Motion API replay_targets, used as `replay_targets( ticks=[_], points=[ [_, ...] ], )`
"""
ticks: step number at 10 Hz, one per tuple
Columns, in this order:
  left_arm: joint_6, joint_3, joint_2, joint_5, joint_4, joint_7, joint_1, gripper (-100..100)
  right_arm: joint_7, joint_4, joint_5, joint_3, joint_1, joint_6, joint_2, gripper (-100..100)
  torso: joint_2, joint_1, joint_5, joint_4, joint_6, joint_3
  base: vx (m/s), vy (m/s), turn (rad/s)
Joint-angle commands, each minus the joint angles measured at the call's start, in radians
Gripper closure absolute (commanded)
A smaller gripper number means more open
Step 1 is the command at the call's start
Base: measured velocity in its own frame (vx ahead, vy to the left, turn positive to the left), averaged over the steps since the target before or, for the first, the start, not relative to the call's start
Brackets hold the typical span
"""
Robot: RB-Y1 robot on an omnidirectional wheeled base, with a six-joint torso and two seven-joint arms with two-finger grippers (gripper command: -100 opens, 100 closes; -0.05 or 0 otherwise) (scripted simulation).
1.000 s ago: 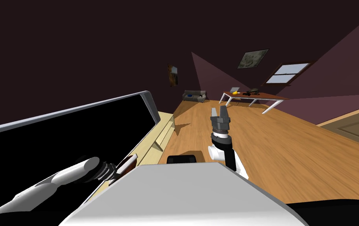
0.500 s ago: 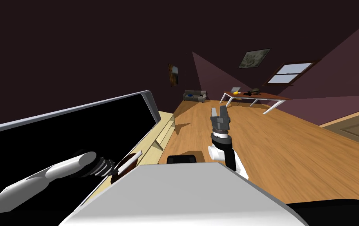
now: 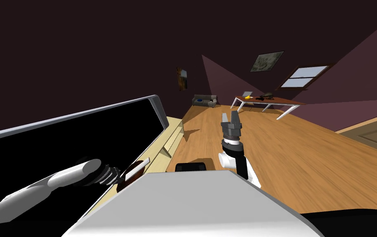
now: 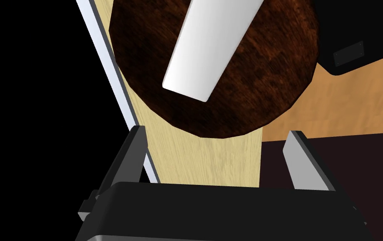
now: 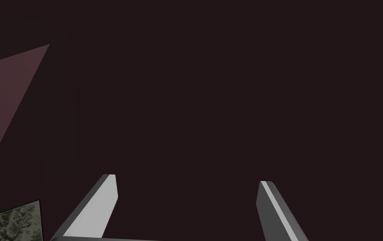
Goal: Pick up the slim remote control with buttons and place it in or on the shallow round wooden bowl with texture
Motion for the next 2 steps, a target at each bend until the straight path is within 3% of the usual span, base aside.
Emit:
replay_targets(
  ticks=[1,2],
  points=[
    [0.0,0.0,0.0,0.0,0.0,0.0,0.0,0,0.0,0.0,0.0,0.0,0.0,0.0,0.0,0,0.0,0.0,0.0,0.0,0.0,0.0,0.0,0.0,0.0],
    [0.0,0.0,0.0,0.0,0.0,0.0,0.0,0,0.0,0.0,0.0,0.0,0.0,0.0,0.0,0,0.0,0.0,0.0,0.0,0.0,0.0,0.0,0.0,0.0]
  ],
)
